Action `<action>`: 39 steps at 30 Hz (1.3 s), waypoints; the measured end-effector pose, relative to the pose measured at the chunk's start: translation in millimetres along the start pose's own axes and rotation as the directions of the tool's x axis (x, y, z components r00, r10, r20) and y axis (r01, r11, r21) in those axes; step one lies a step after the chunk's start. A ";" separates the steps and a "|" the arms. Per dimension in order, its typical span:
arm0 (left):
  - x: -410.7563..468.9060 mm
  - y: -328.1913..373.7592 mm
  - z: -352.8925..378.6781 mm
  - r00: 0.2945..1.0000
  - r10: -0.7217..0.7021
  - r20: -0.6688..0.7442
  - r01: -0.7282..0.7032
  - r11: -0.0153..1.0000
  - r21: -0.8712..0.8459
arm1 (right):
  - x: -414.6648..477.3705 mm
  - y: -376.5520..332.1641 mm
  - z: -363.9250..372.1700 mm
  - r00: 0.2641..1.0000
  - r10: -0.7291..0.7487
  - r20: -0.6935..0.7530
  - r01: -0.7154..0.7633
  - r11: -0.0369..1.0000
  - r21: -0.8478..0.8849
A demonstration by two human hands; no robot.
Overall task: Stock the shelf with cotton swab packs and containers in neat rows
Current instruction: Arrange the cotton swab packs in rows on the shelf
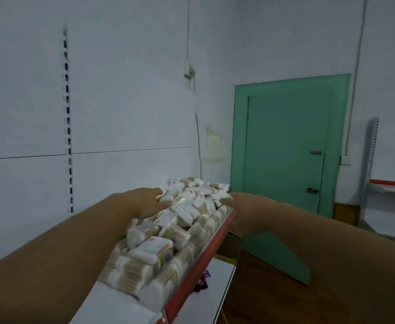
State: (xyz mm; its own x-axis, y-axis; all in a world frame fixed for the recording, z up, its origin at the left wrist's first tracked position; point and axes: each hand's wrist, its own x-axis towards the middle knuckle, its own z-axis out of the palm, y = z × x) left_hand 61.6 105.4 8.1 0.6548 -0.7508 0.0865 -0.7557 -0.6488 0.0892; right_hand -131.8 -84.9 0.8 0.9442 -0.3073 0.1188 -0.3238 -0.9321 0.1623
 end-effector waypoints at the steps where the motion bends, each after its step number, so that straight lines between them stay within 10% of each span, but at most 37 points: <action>1: 23.1 3.2 0.8 1.000 -0.004 0.010 0.004 1.000 -0.007 | 16.8 9.5 -1.9 1.000 -0.001 -0.008 0.001 1.000 0.026; 12: 151.3 30.9 35.9 0.955 -0.167 0.243 0.145 0.984 0.107 | 164.8 100.3 48.5 0.963 -0.256 -0.083 0.260 0.965 0.042; 18: 165.6 47.7 31.7 0.837 -0.367 0.405 0.434 0.897 -0.083 | 226.5 114.0 72.1 0.768 -0.619 -0.166 0.634 0.770 0.063; 28: 126.0 24.3 20.3 0.818 -0.549 0.173 0.521 0.579 -0.627 | 289.6 92.9 109.6 0.556 -0.760 -0.336 0.831 0.503 0.237; 39: 126.5 -7.0 2.1 0.817 -0.566 0.110 0.402 0.421 -0.813 | 301.6 101.9 102.8 0.618 -0.722 -0.312 0.781 0.520 0.345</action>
State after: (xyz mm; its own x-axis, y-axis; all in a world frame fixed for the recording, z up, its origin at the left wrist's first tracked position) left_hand 149.7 14.7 16.4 0.9617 -0.2593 -0.0890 -0.0466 -0.4745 0.8790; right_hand 126.2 -292.2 -47.5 0.7981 0.5427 0.2618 0.5906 -0.7908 -0.1610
